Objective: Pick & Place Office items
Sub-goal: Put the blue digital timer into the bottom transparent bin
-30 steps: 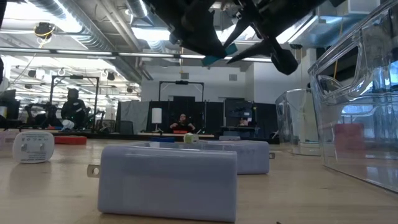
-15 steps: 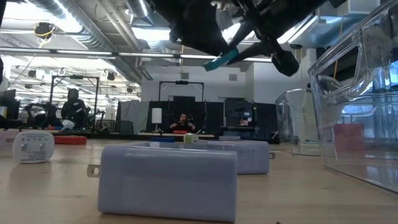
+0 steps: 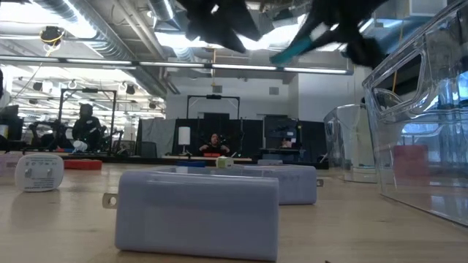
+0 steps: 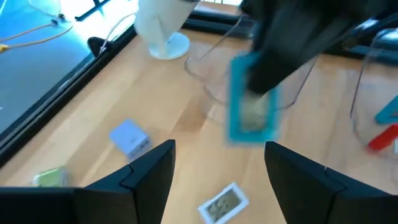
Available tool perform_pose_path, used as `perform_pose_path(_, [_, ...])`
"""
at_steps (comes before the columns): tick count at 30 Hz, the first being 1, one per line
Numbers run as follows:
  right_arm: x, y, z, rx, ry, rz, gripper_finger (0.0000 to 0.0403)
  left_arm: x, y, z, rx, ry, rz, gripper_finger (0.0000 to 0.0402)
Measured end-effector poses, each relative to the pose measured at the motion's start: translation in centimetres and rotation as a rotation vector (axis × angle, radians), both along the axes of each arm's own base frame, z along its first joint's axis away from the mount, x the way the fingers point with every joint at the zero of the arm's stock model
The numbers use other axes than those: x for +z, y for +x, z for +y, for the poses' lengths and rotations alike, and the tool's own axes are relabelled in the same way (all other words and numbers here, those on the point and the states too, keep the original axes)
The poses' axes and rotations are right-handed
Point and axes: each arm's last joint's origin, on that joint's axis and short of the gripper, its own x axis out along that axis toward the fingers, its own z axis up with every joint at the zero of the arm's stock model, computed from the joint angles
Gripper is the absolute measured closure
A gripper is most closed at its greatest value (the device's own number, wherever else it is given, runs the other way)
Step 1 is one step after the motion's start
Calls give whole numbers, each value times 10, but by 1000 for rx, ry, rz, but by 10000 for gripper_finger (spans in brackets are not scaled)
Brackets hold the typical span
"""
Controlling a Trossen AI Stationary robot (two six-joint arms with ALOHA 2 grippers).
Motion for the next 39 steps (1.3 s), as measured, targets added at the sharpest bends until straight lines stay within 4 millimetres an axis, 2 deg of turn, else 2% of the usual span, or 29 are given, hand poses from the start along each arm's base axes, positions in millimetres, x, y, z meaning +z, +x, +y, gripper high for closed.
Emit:
perform_pose_path(5, [22,-21,26,124,44,-97,335,6,-9,3,47,21,18,159])
perform_pose_path(11, [26,-45,68,240,145,-118,335,0,-15,5,62,31,97,160])
perform_pose_path(19, [-1,-69,124,382,366,91,335,-5,-19,13,70,63,186,160])
perform_pose_path(25, [-34,-77,158,344,557,320,335,-5,-19,23,94,68,199,160])
perform_pose_path(31, [-58,-78,175,258,615,432,335,-5,-18,33,115,77,208,160])
perform_pose_path(36, [-66,-79,172,211,537,447,334,-5,-18,40,136,74,207,160])
perform_pose_path(39, [-62,-78,170,205,514,393,334,-5,-17,42,148,67,201,160])
